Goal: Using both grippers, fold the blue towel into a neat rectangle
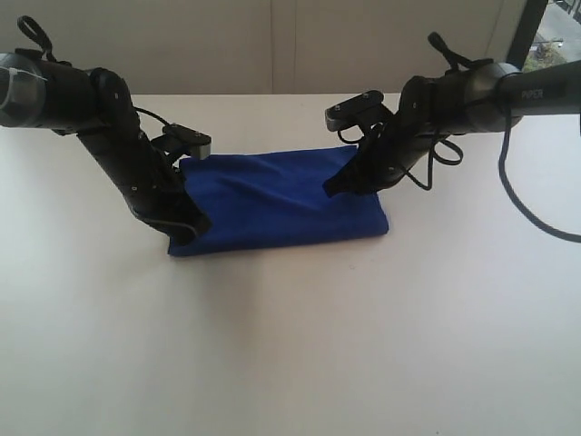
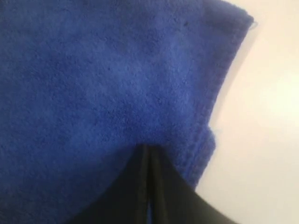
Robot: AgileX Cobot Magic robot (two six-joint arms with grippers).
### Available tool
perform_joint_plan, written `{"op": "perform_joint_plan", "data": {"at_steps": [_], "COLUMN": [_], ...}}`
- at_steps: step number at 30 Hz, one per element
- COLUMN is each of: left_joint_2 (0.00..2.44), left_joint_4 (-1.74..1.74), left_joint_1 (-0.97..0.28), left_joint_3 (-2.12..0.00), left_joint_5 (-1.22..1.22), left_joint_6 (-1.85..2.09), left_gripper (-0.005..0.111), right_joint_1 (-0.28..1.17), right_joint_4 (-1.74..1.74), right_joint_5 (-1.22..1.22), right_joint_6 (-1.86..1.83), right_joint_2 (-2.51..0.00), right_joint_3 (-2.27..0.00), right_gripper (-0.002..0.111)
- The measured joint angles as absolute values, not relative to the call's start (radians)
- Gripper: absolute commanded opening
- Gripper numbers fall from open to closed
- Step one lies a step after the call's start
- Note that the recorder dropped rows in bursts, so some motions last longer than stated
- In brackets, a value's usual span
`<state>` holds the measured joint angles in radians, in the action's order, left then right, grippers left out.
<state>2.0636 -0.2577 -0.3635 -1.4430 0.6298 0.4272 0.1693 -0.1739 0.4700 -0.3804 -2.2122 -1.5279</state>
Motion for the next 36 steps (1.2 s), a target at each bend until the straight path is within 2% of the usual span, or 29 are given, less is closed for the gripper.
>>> {"op": "perform_joint_plan", "data": {"at_steps": [24,36], "left_joint_2": [2.065,2.008], "left_joint_4": [-0.208,-0.142], "left_joint_1": [-0.363,-0.362], "left_joint_3": [-1.445,-1.465], "left_joint_5": [0.635,0.643], "left_joint_6": [0.427,0.416], "left_gripper": [0.0,0.0], "right_joint_1": [0.169,0.168], "right_joint_4": [-0.036,-0.045], "right_joint_5": [0.504,0.653], "right_joint_6": [-0.227,-0.21], "right_joint_2": [-2.207,-2.11], "right_joint_3": [-1.54,-1.532], "right_gripper": [0.0,0.0]}}
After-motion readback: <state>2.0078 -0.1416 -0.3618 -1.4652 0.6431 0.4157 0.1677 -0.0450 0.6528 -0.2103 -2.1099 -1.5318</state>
